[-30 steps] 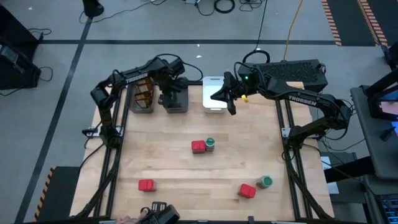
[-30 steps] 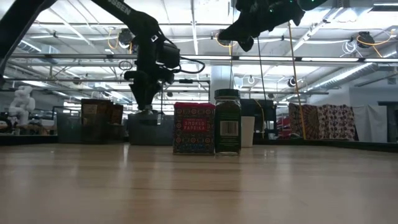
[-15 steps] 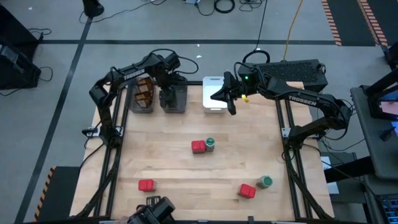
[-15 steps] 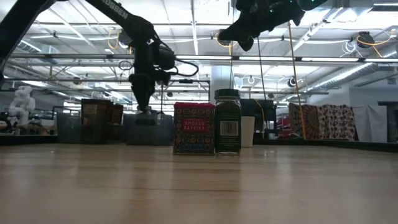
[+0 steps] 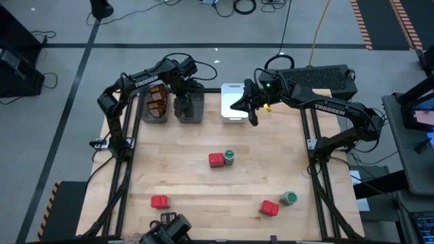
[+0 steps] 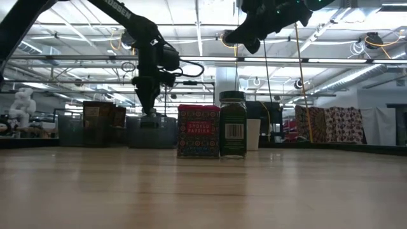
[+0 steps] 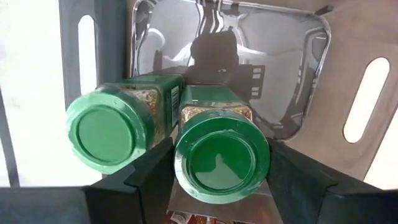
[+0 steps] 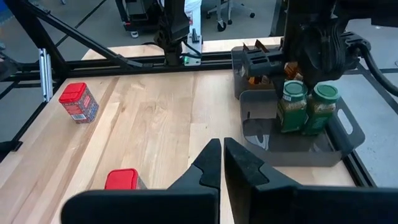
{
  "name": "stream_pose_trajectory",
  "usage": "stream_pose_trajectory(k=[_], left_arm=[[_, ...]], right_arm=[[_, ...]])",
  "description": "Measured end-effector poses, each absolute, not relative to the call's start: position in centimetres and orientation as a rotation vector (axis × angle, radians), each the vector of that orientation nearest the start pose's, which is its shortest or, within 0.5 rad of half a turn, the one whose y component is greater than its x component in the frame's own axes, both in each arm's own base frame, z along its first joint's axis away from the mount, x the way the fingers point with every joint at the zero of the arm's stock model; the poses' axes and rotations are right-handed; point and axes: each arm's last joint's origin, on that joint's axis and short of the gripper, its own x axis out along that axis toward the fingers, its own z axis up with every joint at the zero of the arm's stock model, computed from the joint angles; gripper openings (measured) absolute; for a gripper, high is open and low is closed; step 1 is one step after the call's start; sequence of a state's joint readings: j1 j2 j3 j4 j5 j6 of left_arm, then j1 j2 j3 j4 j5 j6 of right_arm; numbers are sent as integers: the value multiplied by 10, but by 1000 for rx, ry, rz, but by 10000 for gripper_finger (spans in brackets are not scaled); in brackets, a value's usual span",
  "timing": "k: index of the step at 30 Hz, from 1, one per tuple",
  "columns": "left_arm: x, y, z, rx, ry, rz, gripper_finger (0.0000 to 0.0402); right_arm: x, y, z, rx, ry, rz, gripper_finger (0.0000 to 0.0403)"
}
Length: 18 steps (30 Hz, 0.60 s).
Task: Sort spices by type
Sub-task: Put the bottom left green seasoning bottle into the right black bin
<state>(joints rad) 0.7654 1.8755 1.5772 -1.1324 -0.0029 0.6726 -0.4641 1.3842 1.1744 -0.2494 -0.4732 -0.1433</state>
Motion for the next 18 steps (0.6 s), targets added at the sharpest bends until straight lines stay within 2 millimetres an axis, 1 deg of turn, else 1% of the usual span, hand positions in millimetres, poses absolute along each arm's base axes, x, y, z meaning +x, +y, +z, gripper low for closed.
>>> stream_pose_trajectory(k=[3, 10, 13, 18], left_arm=[[263, 253, 245, 17, 1467, 131, 241], [262, 253, 245, 43, 1499, 158, 295], [261, 253, 245, 45, 1507, 159, 303], [260, 250, 247, 37, 1523, 148, 304]], right_arm=[[280, -125, 328, 63, 414, 40, 0], [280, -125, 328, 54, 417, 43, 0], [280, -125, 328, 50, 417, 44, 0], [280, -125, 328, 46, 417, 44, 0]])
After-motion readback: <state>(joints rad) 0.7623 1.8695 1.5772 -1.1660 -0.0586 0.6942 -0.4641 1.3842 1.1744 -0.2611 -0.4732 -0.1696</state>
